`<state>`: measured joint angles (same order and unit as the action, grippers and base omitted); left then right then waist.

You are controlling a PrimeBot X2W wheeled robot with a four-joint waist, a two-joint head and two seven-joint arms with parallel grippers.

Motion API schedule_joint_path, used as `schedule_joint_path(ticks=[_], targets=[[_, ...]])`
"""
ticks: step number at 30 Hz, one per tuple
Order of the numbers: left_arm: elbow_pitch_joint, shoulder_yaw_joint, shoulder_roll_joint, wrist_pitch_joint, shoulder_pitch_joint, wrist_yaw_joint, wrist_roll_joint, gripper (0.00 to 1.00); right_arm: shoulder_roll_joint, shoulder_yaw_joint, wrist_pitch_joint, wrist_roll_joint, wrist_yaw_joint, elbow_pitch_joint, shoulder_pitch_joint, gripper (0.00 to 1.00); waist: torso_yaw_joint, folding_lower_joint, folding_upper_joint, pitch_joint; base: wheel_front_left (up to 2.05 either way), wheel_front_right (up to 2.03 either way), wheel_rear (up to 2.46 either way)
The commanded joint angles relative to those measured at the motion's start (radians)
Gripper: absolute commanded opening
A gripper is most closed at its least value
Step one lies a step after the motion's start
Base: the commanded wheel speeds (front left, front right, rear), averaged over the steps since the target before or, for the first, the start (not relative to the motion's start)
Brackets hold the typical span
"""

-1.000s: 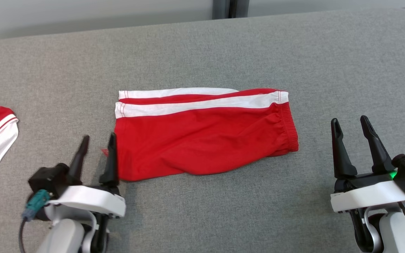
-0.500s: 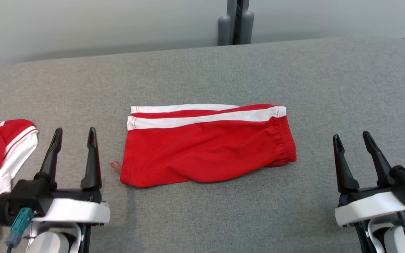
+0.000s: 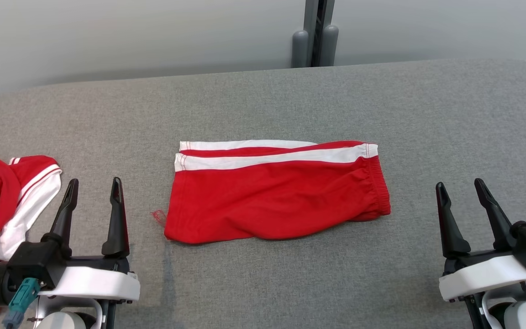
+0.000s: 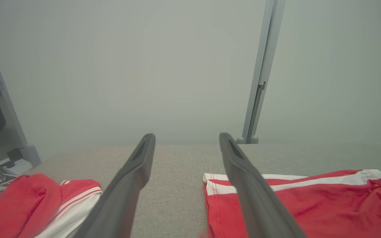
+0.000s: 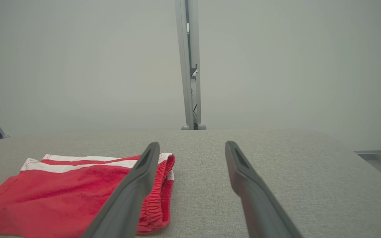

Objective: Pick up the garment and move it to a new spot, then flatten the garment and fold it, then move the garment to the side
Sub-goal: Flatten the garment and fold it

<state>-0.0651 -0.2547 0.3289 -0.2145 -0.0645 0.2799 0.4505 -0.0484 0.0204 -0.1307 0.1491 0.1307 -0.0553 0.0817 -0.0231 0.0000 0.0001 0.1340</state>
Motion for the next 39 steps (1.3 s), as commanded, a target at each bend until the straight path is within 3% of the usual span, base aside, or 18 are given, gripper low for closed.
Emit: schedule_joint_path(ticks=[1, 8, 17, 28, 29, 30, 31, 39], targets=[[-0.002, -0.001, 0.006, 0.003, 0.004, 0.004, 0.004, 1.00, -0.004, 0.003, 0.005, 0.004, 0.000, 0.004, -0.009, 1.00, 0.003, 0.0000, -0.0001, 0.004, 0.00, 0.00, 0.00], [-0.003, -0.023, 0.001, 0.013, -0.037, -0.010, -0.005, 1.00, -0.004, -0.018, 0.055, 0.029, 0.000, -0.077, 0.054, 1.00, 0.039, 0.0000, -0.0001, 0.058, 0.00, 0.00, 0.00], [0.048, -0.065, -0.034, -0.007, -0.103, -0.042, -0.011, 1.00, -0.009, -0.075, 0.078, 0.074, 0.000, -0.281, 0.172, 1.00, 0.102, 0.0000, -0.0001, 0.135, 0.00, 0.00, 0.00], [0.107, -0.075, -0.053, -0.025, -0.141, -0.060, -0.007, 1.00, -0.012, -0.103, 0.071, 0.184, 0.000, -0.470, 0.250, 1.00, 0.116, 0.0000, -0.0001, 0.157, 0.00, 0.00, 0.00], [0.109, -0.074, -0.053, -0.025, -0.142, -0.061, -0.006, 1.00, -0.011, -0.109, 0.074, 0.212, 0.000, -0.480, 0.251, 0.55, 0.114, 0.0000, -0.0001, 0.157, 0.00, 0.00, 0.00], [0.111, -0.074, -0.053, -0.027, -0.141, -0.063, -0.004, 1.00, -0.011, -0.119, 0.076, 0.223, 0.000, -0.489, 0.253, 0.17, 0.111, 0.0000, -0.0001, 0.156, 0.00, 0.00, 0.00], [0.113, -0.075, -0.053, -0.028, -0.140, -0.065, -0.003, 1.00, -0.013, -0.127, 0.073, 0.234, 0.000, -0.495, 0.256, 0.00, 0.107, 0.0000, -0.0001, 0.155, 0.00, 0.00, 0.00], [0.117, -0.077, -0.046, -0.030, -0.144, -0.066, -0.003, 1.00, -0.063, -0.096, 0.039, 0.298, -0.001, -0.504, 0.240, 0.00, 0.072, 0.0000, -0.0001, 0.143, 0.00, 0.00, 0.00]])
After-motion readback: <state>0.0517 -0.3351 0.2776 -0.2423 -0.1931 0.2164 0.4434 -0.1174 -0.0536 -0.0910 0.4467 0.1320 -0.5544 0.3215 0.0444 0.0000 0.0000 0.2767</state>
